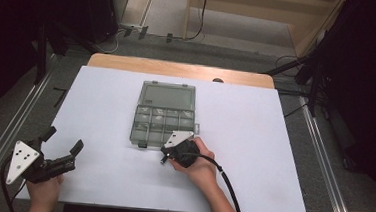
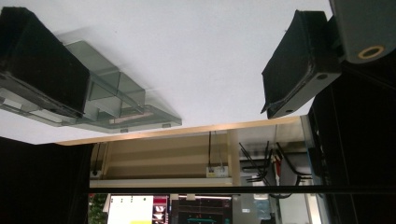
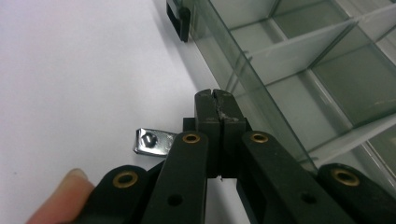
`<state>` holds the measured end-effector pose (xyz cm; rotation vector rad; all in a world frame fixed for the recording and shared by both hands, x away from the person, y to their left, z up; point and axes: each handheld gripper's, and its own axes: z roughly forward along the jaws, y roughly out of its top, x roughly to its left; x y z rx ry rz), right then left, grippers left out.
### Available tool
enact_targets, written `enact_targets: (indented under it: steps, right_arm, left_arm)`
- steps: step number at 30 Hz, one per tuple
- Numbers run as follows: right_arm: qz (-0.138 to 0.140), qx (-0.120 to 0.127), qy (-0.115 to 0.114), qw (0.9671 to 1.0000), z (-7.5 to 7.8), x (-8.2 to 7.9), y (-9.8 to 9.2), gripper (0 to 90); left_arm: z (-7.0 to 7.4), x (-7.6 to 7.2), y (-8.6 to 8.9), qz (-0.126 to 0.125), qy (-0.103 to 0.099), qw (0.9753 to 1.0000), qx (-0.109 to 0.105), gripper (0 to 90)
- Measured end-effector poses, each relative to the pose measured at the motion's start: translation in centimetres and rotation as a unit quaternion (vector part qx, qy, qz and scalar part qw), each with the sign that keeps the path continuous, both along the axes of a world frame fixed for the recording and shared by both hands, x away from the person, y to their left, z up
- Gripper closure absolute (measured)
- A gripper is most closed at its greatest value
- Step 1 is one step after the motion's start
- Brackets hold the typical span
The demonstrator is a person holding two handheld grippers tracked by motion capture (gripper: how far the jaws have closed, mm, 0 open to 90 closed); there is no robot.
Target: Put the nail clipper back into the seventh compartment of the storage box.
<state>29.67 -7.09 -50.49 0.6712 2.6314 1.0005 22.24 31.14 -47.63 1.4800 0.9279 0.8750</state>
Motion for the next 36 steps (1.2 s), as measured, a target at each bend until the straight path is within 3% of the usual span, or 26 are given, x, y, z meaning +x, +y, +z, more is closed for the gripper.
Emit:
enact_targets:
  steps: [15, 36]
  right_arm:
    - [-0.003, -0.012, 0.015, 0.9998, -0.1, 0.0, -0.6, 90.0]
    - [-0.027, -0.006, 0.026, 0.9993, -0.3, -1.8, -4.3, 90.0]
  left_arm:
    - [0.0, 0.0, 0.0, -0.001, 0.0, 1.0, -0.001, 7.2]
    - [0.0, 0.0, -0.1, 0.0, 0.0, 1.0, 0.0, 7.2]
